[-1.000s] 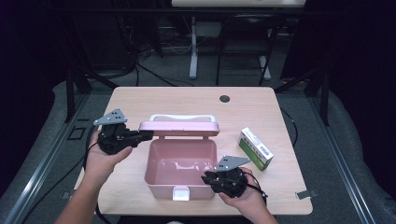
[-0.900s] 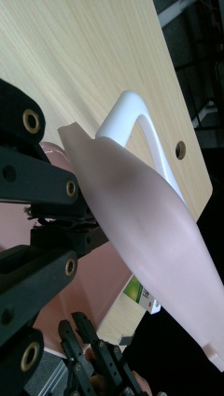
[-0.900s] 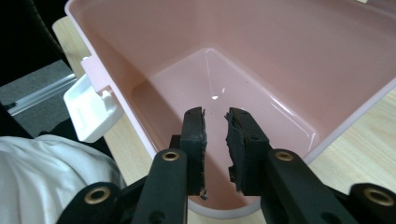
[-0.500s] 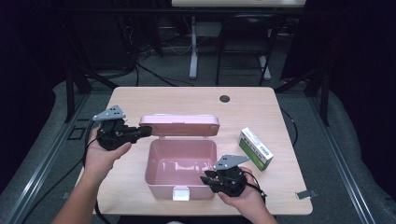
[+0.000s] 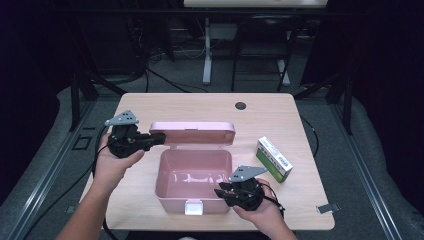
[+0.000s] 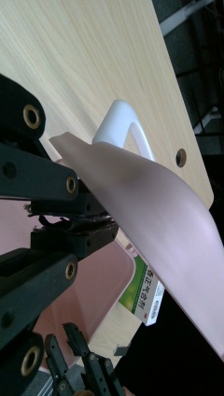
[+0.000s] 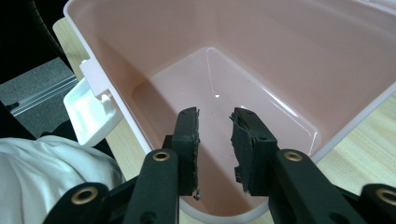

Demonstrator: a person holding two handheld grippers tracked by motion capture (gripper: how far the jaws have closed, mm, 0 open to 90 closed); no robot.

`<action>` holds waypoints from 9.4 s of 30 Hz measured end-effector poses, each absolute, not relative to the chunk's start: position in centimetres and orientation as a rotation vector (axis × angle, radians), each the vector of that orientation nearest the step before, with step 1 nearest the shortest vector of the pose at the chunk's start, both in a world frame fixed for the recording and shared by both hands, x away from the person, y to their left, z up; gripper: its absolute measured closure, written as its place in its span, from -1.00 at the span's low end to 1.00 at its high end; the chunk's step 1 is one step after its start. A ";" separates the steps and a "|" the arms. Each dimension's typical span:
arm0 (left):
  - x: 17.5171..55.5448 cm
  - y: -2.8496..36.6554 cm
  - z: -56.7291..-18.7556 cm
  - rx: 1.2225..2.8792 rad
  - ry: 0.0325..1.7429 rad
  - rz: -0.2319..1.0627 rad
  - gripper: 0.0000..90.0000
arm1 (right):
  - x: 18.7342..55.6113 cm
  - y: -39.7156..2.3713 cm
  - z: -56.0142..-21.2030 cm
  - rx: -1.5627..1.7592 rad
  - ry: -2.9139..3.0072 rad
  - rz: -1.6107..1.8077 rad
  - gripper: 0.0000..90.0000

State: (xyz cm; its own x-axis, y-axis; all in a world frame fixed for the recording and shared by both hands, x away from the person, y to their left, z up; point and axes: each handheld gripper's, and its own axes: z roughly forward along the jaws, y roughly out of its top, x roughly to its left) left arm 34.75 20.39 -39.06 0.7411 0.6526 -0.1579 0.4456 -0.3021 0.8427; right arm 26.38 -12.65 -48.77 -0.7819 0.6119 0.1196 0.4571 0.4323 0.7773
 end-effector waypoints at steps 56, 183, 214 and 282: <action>37.3 20.5 -40.7 1.977 0.952 0.292 0.83 | 26.3 -12.6 -48.9 0.927 2.483 1.283 0.52; 33.9 24.5 -43.5 2.031 0.953 0.211 0.06 | 36.4 -17.1 -41.0 1.226 2.623 0.702 -0.14; 33.9 24.9 -43.2 2.015 0.962 0.230 0.06 | 41.1 -17.9 -41.5 1.337 2.717 0.376 -0.15; 34.4 25.3 -43.8 2.016 0.985 0.218 0.06 | 44.7 -22.3 -47.1 1.571 2.681 0.075 0.18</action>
State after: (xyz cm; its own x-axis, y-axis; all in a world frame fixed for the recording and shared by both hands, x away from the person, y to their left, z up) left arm 34.39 25.35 -43.77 0.6730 0.7128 -0.1976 0.5627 -0.3199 0.7623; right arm 44.71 -22.29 -47.06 -0.4889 0.8723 -0.0044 0.8707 0.4883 0.0584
